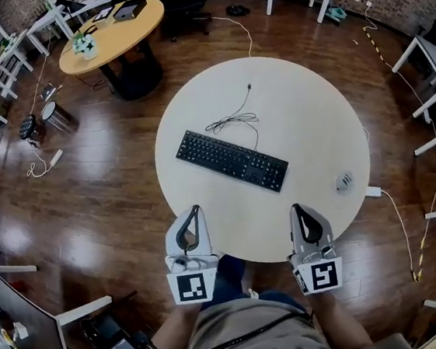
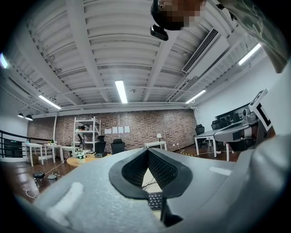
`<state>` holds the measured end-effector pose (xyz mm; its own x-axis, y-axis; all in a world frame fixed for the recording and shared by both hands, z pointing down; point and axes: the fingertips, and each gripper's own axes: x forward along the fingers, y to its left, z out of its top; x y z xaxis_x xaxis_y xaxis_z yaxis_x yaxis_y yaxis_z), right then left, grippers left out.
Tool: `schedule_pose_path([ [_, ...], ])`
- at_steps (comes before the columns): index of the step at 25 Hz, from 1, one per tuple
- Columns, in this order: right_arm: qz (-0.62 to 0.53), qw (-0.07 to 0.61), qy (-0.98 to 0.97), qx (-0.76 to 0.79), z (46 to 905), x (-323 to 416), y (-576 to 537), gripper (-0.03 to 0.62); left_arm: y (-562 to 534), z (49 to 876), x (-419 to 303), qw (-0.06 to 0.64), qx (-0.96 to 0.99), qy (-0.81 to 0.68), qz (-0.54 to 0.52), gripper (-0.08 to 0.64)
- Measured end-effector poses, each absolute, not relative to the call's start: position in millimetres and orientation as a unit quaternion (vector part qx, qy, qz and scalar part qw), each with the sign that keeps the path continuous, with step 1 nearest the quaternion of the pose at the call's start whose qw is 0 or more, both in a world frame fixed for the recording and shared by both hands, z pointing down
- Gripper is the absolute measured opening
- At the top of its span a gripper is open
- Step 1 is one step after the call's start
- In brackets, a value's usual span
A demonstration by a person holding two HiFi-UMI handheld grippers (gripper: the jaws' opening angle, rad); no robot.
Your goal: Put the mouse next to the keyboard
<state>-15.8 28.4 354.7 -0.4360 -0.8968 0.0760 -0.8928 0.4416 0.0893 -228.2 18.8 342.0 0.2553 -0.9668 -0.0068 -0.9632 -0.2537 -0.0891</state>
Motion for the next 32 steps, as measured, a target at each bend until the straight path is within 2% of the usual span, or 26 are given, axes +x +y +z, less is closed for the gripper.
schedule_pose_path([
  [18, -0.002, 0.074, -0.837, 0.542, 379.0, -4.9, 4.7, 0.005, -18.2, 358.5, -212.9, 0.044, -0.808, 0.587, -0.037, 0.000],
  [32, -0.027, 0.060, -0.842, 0.535, 366.2, 17.4, 55.4, 0.005, 46.4, 349.7, -187.8, 0.034, -0.801, 0.597, -0.032, 0.002],
])
